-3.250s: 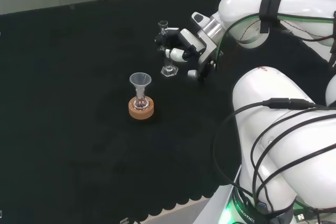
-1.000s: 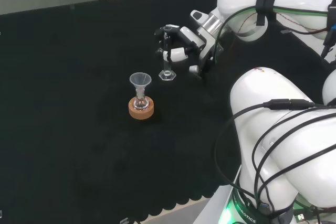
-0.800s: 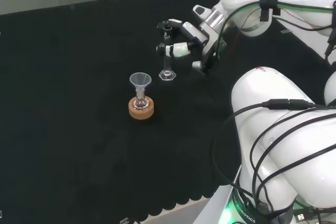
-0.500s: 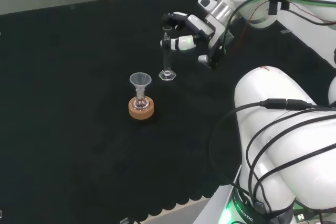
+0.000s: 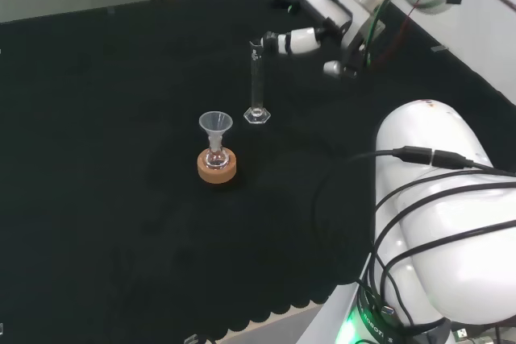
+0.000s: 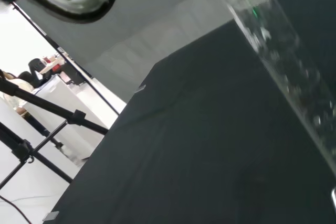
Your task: Put the graduated cylinder back on the table.
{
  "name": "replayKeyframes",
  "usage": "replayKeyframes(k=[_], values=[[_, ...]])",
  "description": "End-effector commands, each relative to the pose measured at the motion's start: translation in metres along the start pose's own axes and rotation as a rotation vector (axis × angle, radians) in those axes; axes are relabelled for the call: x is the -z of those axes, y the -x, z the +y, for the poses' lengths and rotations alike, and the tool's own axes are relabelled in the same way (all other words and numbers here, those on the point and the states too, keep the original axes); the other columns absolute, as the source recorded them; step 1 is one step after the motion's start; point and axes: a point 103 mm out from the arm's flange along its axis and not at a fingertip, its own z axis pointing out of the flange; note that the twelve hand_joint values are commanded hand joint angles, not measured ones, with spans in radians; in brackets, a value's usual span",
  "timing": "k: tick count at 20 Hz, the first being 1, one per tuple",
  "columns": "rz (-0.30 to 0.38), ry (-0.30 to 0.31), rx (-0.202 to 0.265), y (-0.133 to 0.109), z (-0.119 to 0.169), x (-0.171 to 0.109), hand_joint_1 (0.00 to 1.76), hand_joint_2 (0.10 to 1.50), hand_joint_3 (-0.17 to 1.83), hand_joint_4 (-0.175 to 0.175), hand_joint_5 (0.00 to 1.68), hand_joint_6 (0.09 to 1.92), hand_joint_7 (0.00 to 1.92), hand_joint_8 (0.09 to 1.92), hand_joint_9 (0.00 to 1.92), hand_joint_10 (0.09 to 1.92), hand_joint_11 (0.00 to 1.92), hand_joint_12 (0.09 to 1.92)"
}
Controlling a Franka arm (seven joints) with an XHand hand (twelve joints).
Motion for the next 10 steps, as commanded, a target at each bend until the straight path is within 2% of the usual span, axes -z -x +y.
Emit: replayKeyframes(k=[1, 5, 10], values=[[-0.240, -0.050, -0.042, -0.076, -0.056, 0.046, 0.79, 0.63, 0.38, -0.080, 0.29, 0.12, 0.03, 0.76, 0.19, 0.84, 0.00, 1.53], [-0.278, -0.056, -0.062, -0.099, -0.071, 0.053, 0.80, 0.64, 0.38, -0.079, 0.29, 0.12, 0.03, 0.76, 0.20, 0.84, 0.01, 1.52], [-0.358, -0.074, -0.089, -0.123, -0.087, 0.060, 0.79, 0.64, 0.39, -0.080, 0.30, 0.10, 0.04, 0.76, 0.21, 0.83, 0.03, 1.51]])
